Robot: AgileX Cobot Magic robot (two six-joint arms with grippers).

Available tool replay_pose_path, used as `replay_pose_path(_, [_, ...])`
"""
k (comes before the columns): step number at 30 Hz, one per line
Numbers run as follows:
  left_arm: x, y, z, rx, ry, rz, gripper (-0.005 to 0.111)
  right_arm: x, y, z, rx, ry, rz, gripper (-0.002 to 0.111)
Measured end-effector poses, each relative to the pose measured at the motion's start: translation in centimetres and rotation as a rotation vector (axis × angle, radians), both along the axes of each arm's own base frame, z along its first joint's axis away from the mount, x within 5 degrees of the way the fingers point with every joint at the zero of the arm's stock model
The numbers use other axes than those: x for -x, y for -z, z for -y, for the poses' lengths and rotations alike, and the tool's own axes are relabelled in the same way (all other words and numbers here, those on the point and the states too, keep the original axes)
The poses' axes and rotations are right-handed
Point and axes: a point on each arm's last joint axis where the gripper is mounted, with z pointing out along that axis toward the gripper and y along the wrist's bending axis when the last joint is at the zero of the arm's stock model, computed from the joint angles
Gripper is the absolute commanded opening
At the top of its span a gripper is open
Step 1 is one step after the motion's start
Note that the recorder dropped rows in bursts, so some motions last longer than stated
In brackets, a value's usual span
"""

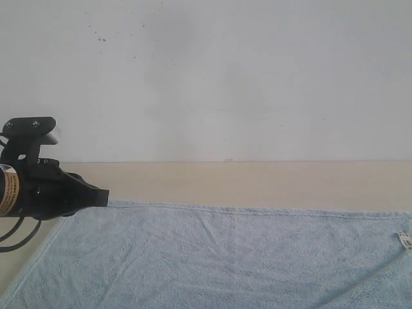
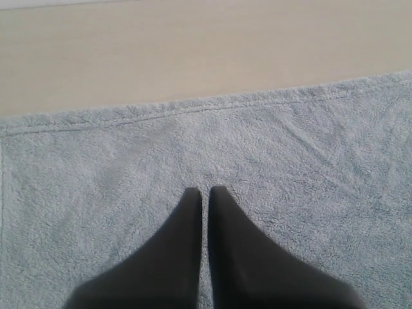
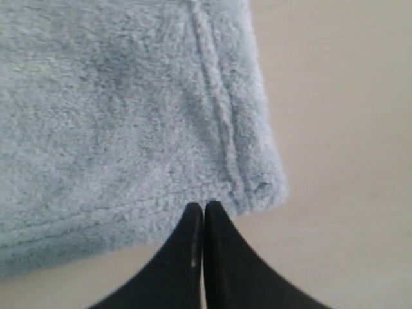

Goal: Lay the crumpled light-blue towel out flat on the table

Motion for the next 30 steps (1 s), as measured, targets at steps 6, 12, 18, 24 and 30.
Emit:
replay_pose_path(6, [0.0,-0.1,0.0,-0.019,0.016,0.012,0.004,-1.0,0.7,0.5,0.039,-0.007,0.052,-0.001])
replay_pose_path(12, [0.0,-0.1,0.0,-0.020,0.017,0.012,0.004,-2.2,2.2,0.4,-0.036,0.014,-0.003,-0.001])
replay_pose_path(18, [0.0,-0.1,0.0,-0.020,0.017,0.013,0.004,-2.6,3.2,0.7,-0.025,0.029,-0.012,-0.001])
replay_pose_path(24, [0.0,-0.1,0.0,-0.020,0.017,0.013,0.004,-2.7,3.6,0.8,-0.039,0.073,-0.058,-0.001])
replay_pose_path(30, [0.0,-0.1,0.0,-0.020,0.017,0.013,0.004,-2.0,3.6,1.1,0.005,0.102,-0.162,-0.001])
